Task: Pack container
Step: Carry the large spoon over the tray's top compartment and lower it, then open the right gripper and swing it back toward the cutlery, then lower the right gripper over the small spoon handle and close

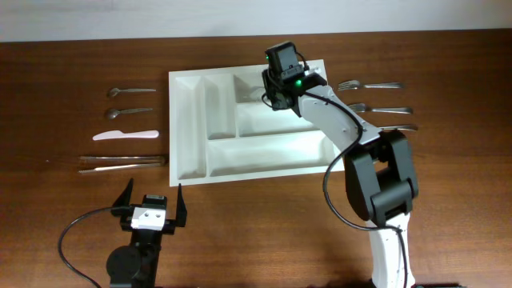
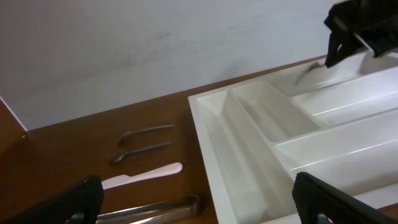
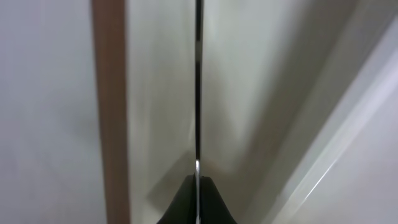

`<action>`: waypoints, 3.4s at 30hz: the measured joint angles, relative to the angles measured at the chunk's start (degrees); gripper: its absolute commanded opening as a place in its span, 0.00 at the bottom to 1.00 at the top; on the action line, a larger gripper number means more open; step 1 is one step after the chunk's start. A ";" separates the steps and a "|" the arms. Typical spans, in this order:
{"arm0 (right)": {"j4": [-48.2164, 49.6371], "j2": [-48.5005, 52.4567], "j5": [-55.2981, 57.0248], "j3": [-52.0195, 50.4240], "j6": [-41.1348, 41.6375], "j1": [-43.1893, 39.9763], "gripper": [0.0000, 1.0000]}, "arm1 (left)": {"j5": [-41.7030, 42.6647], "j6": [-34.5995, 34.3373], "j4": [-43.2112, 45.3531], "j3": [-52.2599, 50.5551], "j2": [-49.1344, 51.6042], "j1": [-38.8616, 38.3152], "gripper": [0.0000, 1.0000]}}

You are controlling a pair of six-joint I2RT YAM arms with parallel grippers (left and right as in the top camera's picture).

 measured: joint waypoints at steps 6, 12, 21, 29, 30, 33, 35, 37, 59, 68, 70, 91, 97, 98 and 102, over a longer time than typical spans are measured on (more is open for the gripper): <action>-0.09 1.09 -0.87 0.00 0.09 -1.36 0.04 | 0.00 0.00 0.00 0.00 0.00 0.00 0.99; -0.22 1.09 -1.03 0.00 0.11 -2.99 0.03 | 0.00 0.00 -0.02 0.00 0.00 0.00 0.99; 2.08 1.79 -1.68 0.00 0.09 -3.85 0.04 | 0.00 0.00 -0.02 0.00 0.00 0.00 0.99; 2.86 3.82 -4.00 0.00 -0.52 -3.85 0.41 | 0.00 0.00 -0.02 0.00 0.00 0.00 0.99; 3.54 3.82 -4.24 0.00 -1.27 -3.85 0.43 | 0.00 0.00 0.00 0.00 0.00 0.00 0.99; 5.14 3.82 -4.83 0.00 -3.65 -3.85 0.44 | 0.00 0.00 0.00 0.00 0.00 0.00 0.99; 5.33 3.82 -5.11 0.00 -4.74 -3.85 0.44 | 0.00 0.00 -0.02 0.00 0.00 0.00 0.99; 5.64 3.82 -5.62 0.00 -5.64 -3.85 0.47 | 0.00 0.00 -0.02 0.00 0.00 0.00 0.99; -46.14 3.56 -8.35 40.24 -51.63 -12.31 0.70 | 0.00 0.00 0.02 0.00 -0.07 0.00 0.99; -64.57 3.13 -10.71 44.11 -54.93 -22.88 0.99 | 0.00 0.00 0.00 0.00 -0.07 0.00 0.99; -65.57 3.13 -10.91 44.09 -57.68 -23.98 0.93 | 0.00 0.00 0.00 0.00 -0.07 0.00 0.99; -60.76 3.02 -5.42 11.17 -29.14 -25.38 0.93 | 0.00 0.00 0.00 0.00 -0.04 0.00 0.99; -59.01 3.02 -5.44 11.17 -22.05 -25.38 0.93 | 0.00 0.00 0.00 0.00 -0.04 0.00 0.99; -58.51 3.02 -5.44 11.17 -21.20 -25.38 0.93 | 0.00 0.00 0.00 0.00 -0.04 0.00 0.99; -55.17 3.02 -5.03 11.15 -19.04 -25.99 0.89 | 0.00 0.00 0.00 0.00 -0.04 0.00 0.99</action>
